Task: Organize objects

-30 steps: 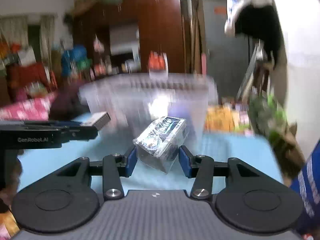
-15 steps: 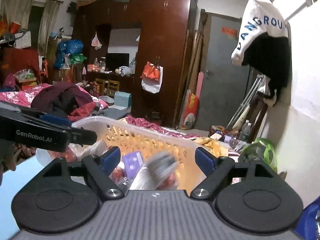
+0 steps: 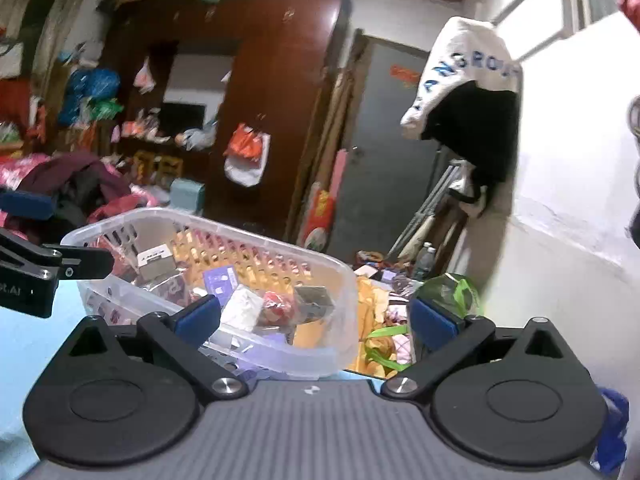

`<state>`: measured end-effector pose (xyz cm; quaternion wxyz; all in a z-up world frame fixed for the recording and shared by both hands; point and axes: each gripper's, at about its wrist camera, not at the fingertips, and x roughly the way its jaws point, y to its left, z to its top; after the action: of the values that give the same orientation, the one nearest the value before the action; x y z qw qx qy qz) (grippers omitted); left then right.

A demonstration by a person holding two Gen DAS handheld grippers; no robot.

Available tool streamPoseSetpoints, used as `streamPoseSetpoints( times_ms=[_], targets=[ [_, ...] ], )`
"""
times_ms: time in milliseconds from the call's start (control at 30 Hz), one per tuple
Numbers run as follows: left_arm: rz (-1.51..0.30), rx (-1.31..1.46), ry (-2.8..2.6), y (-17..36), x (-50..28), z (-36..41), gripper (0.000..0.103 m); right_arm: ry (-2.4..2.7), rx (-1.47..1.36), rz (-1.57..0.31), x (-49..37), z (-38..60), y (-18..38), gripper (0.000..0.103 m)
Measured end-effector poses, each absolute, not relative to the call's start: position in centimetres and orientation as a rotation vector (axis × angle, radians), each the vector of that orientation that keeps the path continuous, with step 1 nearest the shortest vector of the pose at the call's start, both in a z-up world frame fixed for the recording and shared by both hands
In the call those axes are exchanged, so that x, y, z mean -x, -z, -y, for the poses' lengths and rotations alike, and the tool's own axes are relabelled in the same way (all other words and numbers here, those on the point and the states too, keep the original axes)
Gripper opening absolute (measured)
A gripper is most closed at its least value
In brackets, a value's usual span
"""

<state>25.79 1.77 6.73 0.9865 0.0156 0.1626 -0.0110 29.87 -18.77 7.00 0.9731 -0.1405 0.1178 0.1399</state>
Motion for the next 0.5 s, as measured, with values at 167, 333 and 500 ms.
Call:
streamPoseSetpoints(
  times_ms=[167, 333, 500],
  targets=[
    [-0.370, -0.017, 0.014, -6.5, -25.4, -1.7, 0.103, -0.311, 0.243, -0.307, -30.3, 19.3, -7.6, 0.103],
    [-0.384, -0.006, 0.011, -6.0, -24.8, -2.2, 0.103, -0.339, 0.182, -0.333, -30.8, 20.0, -7.5, 0.103],
    [-0.398, 0.003, 0.016, -5.8, -24.7, -2.5, 0.103, -0.350, 0.167, -0.344, -30.9, 20.4, -7.2, 0.103]
  ],
)
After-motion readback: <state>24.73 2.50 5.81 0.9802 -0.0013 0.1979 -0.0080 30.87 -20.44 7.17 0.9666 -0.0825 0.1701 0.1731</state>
